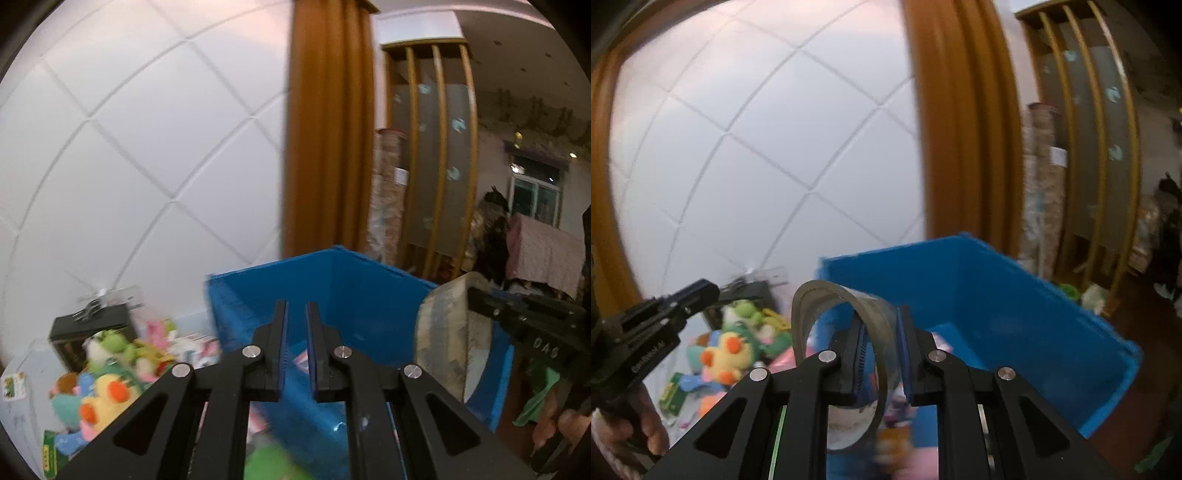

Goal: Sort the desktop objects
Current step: 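Carry the frog plush and tape roll into the blue bin and release both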

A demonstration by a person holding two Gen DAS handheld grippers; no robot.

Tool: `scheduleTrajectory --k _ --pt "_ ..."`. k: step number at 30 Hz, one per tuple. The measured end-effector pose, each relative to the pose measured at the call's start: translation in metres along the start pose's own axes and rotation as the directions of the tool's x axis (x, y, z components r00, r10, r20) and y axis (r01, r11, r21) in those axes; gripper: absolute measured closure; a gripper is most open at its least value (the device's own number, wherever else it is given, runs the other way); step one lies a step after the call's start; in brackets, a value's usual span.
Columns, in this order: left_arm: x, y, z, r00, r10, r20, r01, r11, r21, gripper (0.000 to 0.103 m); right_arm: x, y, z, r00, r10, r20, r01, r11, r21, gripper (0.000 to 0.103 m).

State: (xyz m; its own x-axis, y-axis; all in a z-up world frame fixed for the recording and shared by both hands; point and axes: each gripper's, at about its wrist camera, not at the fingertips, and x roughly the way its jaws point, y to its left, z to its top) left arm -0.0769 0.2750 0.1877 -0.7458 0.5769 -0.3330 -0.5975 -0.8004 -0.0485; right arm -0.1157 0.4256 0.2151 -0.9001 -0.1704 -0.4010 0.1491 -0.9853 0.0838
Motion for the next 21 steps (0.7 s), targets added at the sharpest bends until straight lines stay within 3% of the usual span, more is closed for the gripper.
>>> scheduleTrajectory --k 3,9,15,17,19,21 --pt "0.029 -0.041 0.004 0.996 -0.049 -0.069 0.049 0.999 0.003 0.094 0.01 -0.043 0.003 0.998 -0.045 -0.033 0.045 0.999 0.006 0.087" --pt "0.072 -0.086 -0.019 0.974 -0.007 -0.227 0.019 0.998 0.053 0.094 0.046 -0.106 -0.022 0.982 -0.07 -0.177 0.065 0.997 -0.029 0.086" --pt "0.086 -0.111 -0.046 0.95 0.006 -0.313 0.016 0.997 0.069 0.094 0.071 -0.132 -0.056 0.954 -0.082 -0.289 0.057 0.994 -0.093 0.082" --pt "0.088 -0.115 -0.051 0.943 0.009 -0.332 0.015 0.997 0.07 0.092 0.078 -0.14 -0.063 0.945 -0.061 -0.321 0.035 0.996 -0.086 0.074" --pt "0.086 -0.118 -0.054 0.941 0.014 -0.338 0.01 0.997 0.07 0.085 0.079 -0.144 -0.069 0.939 -0.063 -0.337 0.034 0.995 -0.093 0.064" --pt "0.084 -0.119 -0.055 0.941 0.024 -0.337 -0.002 0.998 0.066 0.052 0.078 -0.143 -0.075 0.934 -0.067 -0.351 0.028 0.993 -0.116 0.039"
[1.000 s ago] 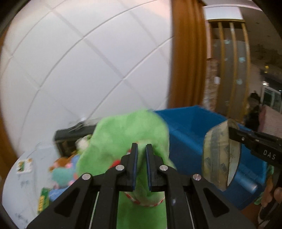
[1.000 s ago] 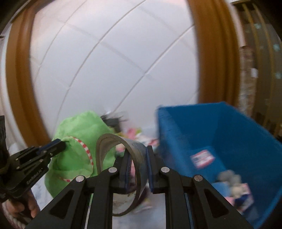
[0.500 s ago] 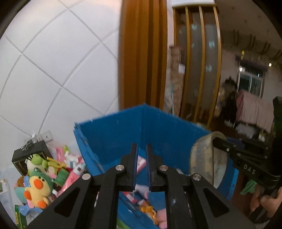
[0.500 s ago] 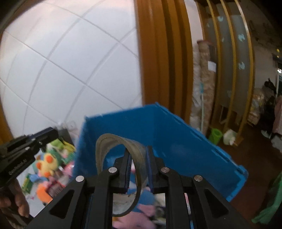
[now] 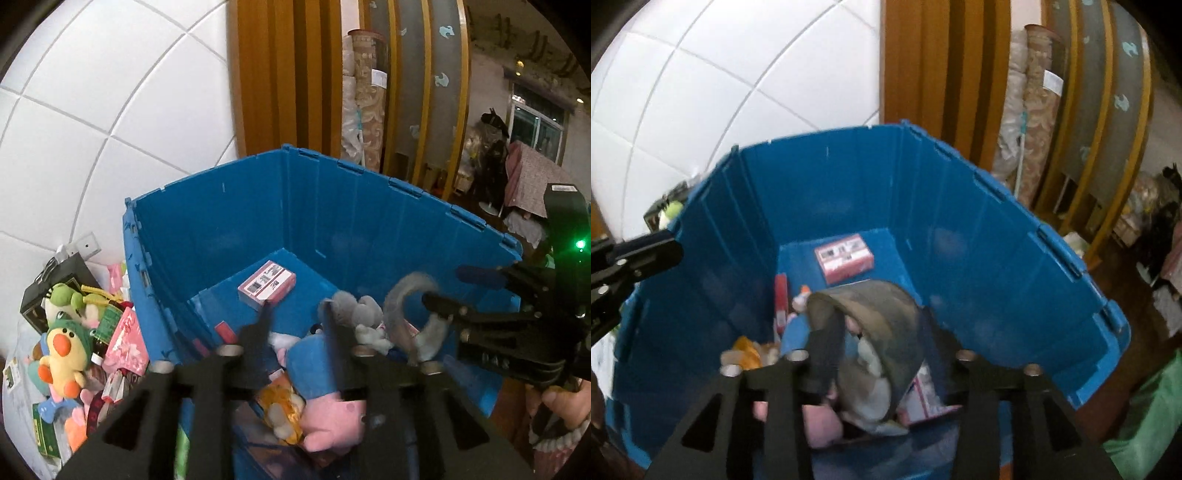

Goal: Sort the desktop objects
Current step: 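Carry the frog plush and tape roll into the blue bin and release both, then return both grippers from the blue bin to the pile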

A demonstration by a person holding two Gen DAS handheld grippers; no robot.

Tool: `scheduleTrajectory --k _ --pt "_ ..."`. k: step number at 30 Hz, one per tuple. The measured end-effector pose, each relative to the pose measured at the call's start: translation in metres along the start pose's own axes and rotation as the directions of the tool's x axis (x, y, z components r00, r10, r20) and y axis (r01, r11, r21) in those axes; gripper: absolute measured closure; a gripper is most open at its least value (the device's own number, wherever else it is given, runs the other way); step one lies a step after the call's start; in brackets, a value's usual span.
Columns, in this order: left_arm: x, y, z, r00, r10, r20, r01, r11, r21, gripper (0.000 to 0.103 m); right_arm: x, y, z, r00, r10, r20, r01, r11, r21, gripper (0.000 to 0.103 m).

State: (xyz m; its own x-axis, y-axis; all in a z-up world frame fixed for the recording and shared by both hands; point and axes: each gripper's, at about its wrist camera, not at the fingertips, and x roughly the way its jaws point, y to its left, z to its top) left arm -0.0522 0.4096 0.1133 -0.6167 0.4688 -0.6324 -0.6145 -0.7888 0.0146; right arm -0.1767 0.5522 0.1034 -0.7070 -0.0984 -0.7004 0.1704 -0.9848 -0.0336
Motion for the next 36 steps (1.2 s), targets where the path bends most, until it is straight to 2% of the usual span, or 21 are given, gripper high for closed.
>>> scheduleTrajectory --k 1,2,4,6,11,16,20,23,28,32,36 --pt "-0.002 0.001 -0.001 1.0 0.003 0.005 -0.003 1.0 -0.003 0.044 0.0 0.0 -0.001 1.0 -0.002 0.0 0.002 1.0 -0.005 0.02" --pt "-0.005 0.0 -0.003 1.0 0.009 0.016 -0.009 1.0 -0.004 0.036 -0.001 -0.001 -0.001 1.0 -0.006 0.0 0.006 1.0 -0.012 0.012" --pt "-0.008 0.0 -0.005 1.0 0.012 0.023 -0.012 1.0 -0.001 0.036 -0.004 0.0 0.0 1.0 -0.02 0.007 0.02 0.999 -0.03 0.009" --pt "-0.01 0.003 -0.007 1.0 0.009 0.027 -0.009 1.0 -0.009 0.036 -0.008 0.001 -0.001 1.0 -0.019 0.013 0.019 0.999 -0.033 0.0" --pt "-0.025 0.016 -0.018 0.998 0.019 0.053 -0.017 0.999 -0.048 0.036 -0.02 0.01 -0.003 0.999 -0.002 0.037 0.003 0.999 -0.034 0.0" --pt "-0.048 0.044 -0.035 0.993 0.064 0.1 -0.053 0.994 -0.1 0.036 -0.045 0.039 -0.003 0.992 0.067 0.107 -0.061 0.997 -0.056 0.0" --pt "-0.068 0.077 -0.055 0.987 0.114 0.117 -0.095 0.984 -0.152 0.035 -0.064 0.077 -0.003 0.972 0.158 0.173 -0.145 0.986 -0.083 0.0" --pt "-0.084 0.111 -0.074 0.977 0.181 0.115 -0.157 0.969 -0.192 0.035 -0.073 0.107 -0.001 0.954 0.217 0.208 -0.196 0.974 -0.117 0.0" --pt "-0.111 0.189 -0.116 0.957 0.283 0.068 -0.255 0.927 -0.274 0.035 -0.085 0.164 0.0 0.918 0.31 0.246 -0.278 0.947 -0.158 0.0" --pt "-0.127 0.253 -0.156 0.938 0.346 -0.006 -0.329 0.887 -0.324 0.035 -0.086 0.209 -0.001 0.906 0.348 0.239 -0.312 0.934 -0.176 0.0" --pt "-0.139 0.327 -0.209 0.909 0.401 -0.111 -0.413 0.835 -0.365 0.035 -0.08 0.259 -0.008 0.908 0.362 0.21 -0.326 0.926 -0.189 0.0"
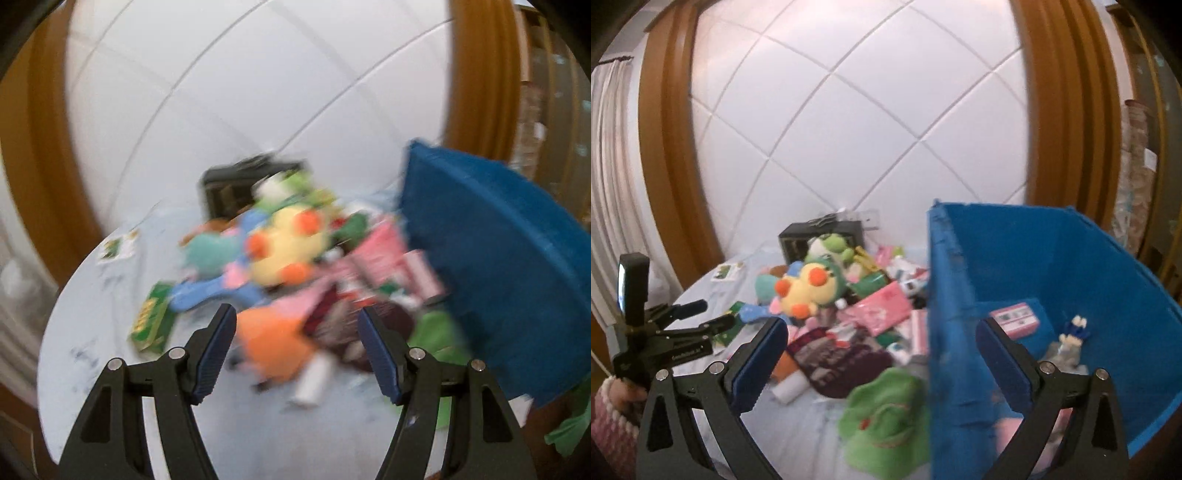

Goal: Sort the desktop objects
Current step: 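Return both grippers from the blue bin to the pile, then grasp the green medicine box with the left gripper while the right gripper grasps the green frog plush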

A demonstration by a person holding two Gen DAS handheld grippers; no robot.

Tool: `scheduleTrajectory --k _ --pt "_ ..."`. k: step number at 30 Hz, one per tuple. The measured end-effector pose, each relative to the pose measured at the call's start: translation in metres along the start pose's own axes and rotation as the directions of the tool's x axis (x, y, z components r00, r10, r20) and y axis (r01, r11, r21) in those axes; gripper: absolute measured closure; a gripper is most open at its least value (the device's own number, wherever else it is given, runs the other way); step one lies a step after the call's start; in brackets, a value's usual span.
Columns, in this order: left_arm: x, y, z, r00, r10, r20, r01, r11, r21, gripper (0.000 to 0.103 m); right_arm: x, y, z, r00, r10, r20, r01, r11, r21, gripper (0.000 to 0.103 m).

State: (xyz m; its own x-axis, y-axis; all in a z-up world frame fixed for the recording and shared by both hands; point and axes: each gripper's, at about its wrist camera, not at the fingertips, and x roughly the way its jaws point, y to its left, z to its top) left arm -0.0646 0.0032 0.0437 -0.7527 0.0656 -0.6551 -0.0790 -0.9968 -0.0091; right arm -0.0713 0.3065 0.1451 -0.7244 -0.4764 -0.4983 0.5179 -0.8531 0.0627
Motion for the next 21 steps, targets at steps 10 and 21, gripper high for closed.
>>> scheduleTrajectory --k 10,21 --pt "0.085 0.175 -0.051 0.969 0.145 -0.199 -0.17 0.979 -0.112 0.035 0.076 0.061 -0.043 0.99 -0.037 -0.138 0.049 0.995 0.085 0.0" --pt "0.202 0.222 -0.045 0.936 0.12 -0.33 -0.145 0.988 -0.053 0.035 0.165 0.037 -0.128 0.913 -0.135 -0.385 0.24 0.94 0.241 0.0"
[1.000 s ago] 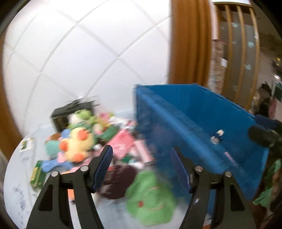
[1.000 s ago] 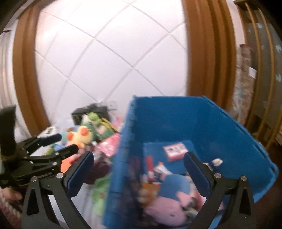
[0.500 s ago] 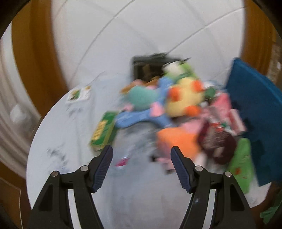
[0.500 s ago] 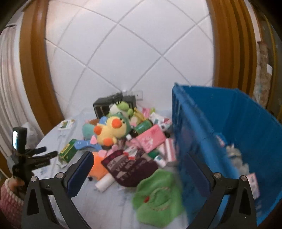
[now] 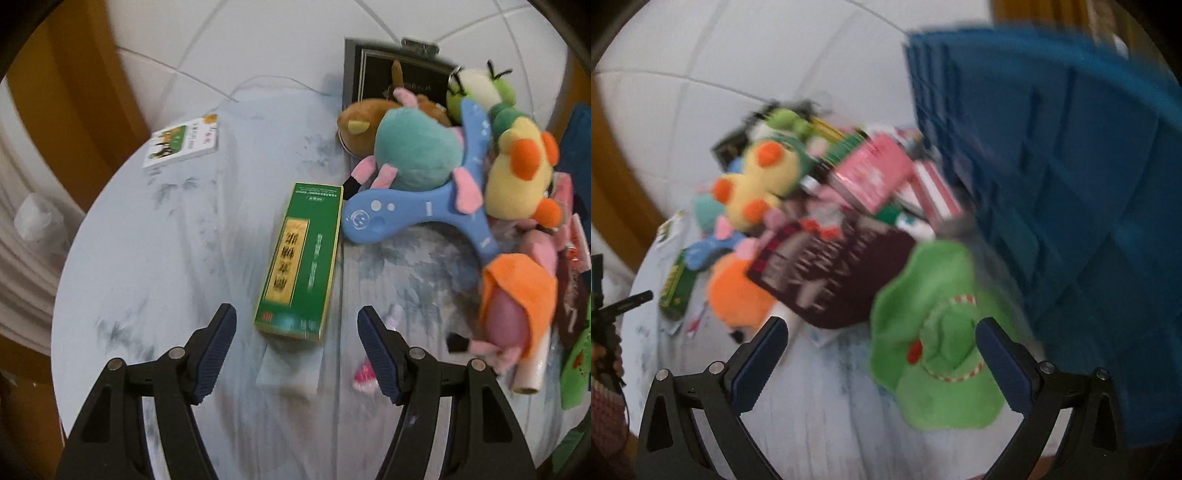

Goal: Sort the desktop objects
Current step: 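Grasp the green medicine box with the left gripper while the right gripper grasps the green frog plush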

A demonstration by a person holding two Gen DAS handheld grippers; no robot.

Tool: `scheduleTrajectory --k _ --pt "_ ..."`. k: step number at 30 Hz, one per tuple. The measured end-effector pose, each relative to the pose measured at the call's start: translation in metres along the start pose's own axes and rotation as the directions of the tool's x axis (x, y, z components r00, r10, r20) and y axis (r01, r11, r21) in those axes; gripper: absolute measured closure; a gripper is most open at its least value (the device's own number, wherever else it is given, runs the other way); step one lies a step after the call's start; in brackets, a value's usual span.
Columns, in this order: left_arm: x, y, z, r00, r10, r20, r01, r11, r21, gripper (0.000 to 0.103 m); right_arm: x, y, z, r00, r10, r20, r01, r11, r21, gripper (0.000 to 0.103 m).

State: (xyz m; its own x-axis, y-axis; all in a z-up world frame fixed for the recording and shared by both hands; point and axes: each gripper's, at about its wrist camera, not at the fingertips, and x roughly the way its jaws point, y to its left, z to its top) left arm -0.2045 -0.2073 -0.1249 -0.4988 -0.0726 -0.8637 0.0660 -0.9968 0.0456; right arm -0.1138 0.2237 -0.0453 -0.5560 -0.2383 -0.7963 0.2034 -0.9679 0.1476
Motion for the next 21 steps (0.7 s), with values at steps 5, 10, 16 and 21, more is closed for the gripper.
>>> scheduleTrajectory --k 5,10,16,21 --pt "0.044 -0.005 0.021 0.998 0.004 -0.064 -0.002 0.999 0.032 0.035 0.043 -0.016 -0.007 0.997 -0.052 -0.062 0.057 0.995 0.08 0.0" --pt "0.078 -0.013 0.031 0.993 0.012 -0.117 -0.004 0.998 0.064 0.035 0.084 -0.032 -0.014 0.987 -0.089 -0.135 0.109 0.983 0.15 0.0" --pt "0.113 -0.01 0.033 0.984 -0.013 -0.177 0.02 0.999 0.034 0.035 0.131 -0.037 -0.024 0.969 -0.108 -0.222 0.147 0.975 0.167 0.0" --pt "0.116 -0.008 0.034 0.984 -0.042 -0.175 0.047 0.999 0.025 0.034 0.146 -0.041 -0.031 0.966 -0.129 -0.226 0.169 0.972 0.164 0.0"
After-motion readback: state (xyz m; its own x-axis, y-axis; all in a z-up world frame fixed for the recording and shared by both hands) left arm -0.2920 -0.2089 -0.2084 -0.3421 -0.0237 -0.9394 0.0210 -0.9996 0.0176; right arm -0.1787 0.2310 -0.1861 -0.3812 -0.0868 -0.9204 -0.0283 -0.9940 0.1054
